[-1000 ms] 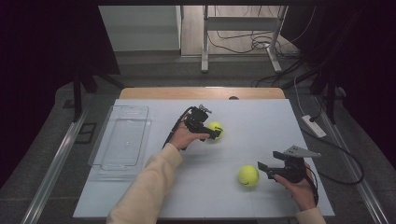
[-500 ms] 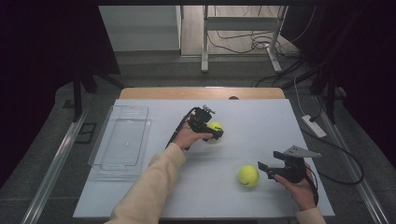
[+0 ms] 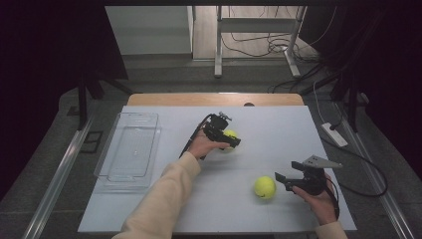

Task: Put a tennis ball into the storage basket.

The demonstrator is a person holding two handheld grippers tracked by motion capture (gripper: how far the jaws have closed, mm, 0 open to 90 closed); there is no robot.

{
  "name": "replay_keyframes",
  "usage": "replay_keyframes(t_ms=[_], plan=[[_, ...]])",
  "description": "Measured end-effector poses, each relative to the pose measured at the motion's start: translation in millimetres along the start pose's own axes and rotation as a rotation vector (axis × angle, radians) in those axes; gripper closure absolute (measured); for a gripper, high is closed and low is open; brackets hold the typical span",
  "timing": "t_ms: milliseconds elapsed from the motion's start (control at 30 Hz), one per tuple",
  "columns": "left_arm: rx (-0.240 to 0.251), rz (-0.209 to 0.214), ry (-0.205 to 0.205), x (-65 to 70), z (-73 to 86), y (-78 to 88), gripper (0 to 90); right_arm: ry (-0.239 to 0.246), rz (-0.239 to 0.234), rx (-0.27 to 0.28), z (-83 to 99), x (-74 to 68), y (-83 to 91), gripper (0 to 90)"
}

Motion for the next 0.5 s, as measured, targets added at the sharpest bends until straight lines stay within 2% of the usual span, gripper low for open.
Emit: replay_keyframes(t_ms=[200, 333, 433, 500], plan=[[-0.003, -0.009, 0.025, -2.8, -0.5, -5.2, 10.0, -0.003, 0.001, 0.000, 0.2, 0.3, 0.2, 14.7], [-0.014, 0.017, 0.031, -4.2, 1.6, -9.8, 12.6, -0.001, 0.001, -0.001, 0.3, 0.2, 0.1, 14.7], [-0.037, 0.011, 0.029, -4.5, 3.3, -12.3, 22.8, 0.000, 0.000, -0.001, 0.5, 0.2, 0.3, 14.8], [-0.035, 0.014, 0.033, -5.3, 3.6, -12.5, 25.6, -0.001, 0.001, -0.001, 0.5, 0.6, 0.5, 14.7]])
Point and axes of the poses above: each handheld gripper's, and its own axes: y roughly backward along the jaws, z roughly out of its underside, x roughly to its right, the point moved 5 cm from there along -y, roughly forward along the jaws, and after that the axes turned 10 degrees about -x, right-handed, at the moved point
